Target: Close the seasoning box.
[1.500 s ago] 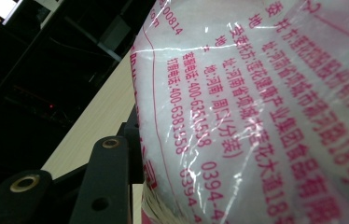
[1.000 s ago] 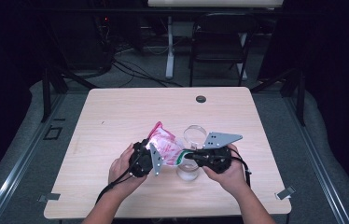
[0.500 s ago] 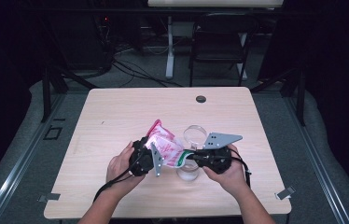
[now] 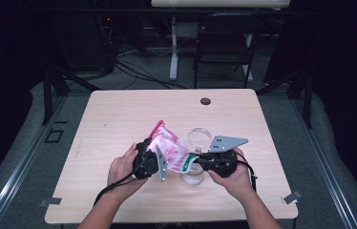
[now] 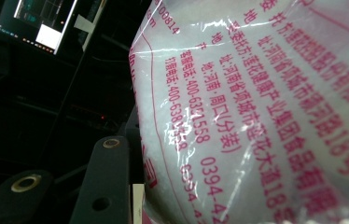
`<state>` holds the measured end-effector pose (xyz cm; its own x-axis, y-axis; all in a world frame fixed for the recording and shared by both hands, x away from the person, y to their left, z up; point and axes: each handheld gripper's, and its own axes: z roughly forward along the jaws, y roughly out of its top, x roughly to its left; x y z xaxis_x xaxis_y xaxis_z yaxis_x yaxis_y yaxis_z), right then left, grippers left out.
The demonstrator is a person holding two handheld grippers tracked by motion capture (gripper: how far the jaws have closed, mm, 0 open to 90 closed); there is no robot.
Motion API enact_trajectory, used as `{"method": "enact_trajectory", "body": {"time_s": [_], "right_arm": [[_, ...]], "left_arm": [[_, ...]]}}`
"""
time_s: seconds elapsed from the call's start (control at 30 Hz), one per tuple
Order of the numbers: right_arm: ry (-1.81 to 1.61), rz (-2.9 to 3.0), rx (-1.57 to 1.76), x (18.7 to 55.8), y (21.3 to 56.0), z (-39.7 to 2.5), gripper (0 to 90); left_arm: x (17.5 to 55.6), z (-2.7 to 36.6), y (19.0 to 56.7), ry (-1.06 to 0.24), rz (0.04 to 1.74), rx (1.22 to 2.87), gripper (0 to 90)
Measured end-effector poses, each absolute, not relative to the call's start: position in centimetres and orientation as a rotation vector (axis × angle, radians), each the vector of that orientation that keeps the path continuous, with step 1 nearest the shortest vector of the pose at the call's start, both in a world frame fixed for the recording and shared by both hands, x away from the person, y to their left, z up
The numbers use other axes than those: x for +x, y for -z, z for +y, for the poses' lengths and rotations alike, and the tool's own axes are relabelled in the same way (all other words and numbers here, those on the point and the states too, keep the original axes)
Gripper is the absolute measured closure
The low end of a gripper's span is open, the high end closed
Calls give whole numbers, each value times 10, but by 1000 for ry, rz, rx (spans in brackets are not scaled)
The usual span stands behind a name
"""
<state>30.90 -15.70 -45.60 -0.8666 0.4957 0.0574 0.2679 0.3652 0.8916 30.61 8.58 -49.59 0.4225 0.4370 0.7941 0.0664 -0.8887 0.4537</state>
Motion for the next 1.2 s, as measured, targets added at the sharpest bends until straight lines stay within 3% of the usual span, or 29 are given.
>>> {"method": "enact_trajectory", "body": {"time_s": [1.2], "right_arm": [[-1488,2426,717,311,467,-162,900]], "left_arm": [[302,80,499,-1585,334,2364,592]]}}
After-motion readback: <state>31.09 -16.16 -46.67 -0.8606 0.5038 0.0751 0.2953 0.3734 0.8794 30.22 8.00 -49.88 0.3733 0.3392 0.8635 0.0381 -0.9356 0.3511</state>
